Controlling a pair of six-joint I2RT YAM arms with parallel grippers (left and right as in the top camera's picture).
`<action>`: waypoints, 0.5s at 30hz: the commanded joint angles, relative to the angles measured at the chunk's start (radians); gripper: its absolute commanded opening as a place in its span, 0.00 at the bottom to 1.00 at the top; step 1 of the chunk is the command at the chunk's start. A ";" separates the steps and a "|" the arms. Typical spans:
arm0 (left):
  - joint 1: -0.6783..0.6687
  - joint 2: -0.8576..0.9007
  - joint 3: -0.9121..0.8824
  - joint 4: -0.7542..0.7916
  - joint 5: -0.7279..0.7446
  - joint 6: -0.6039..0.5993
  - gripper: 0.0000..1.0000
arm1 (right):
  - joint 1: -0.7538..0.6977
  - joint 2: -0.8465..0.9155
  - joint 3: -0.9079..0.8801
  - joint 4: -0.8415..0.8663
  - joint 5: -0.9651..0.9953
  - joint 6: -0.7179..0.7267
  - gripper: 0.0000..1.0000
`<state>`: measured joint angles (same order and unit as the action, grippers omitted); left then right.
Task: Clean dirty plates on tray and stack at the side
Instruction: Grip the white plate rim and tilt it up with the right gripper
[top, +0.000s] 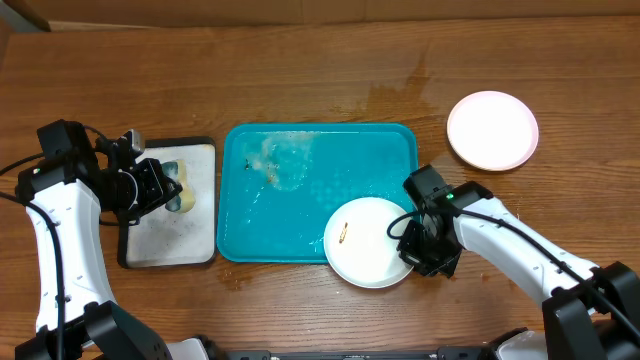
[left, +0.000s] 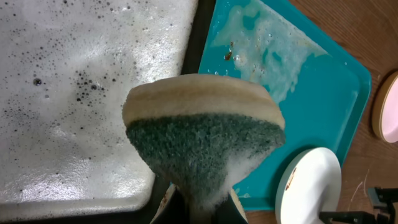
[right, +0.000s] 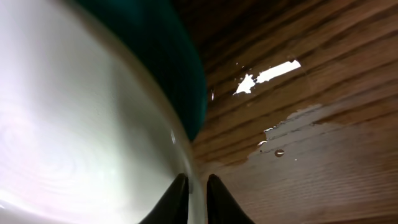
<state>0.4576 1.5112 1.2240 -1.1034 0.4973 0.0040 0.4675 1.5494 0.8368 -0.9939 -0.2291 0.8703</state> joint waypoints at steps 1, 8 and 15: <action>-0.008 0.003 0.005 0.000 0.001 0.018 0.04 | 0.009 -0.004 -0.003 0.020 0.002 0.021 0.04; -0.008 0.003 0.005 0.000 0.001 0.015 0.04 | 0.008 -0.005 0.114 0.053 0.053 0.009 0.04; -0.008 0.003 0.005 0.000 0.001 0.015 0.04 | 0.010 0.004 0.142 0.336 0.240 -0.063 0.04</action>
<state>0.4576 1.5112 1.2240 -1.1034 0.4973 0.0040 0.4721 1.5478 0.9539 -0.7246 -0.1154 0.8577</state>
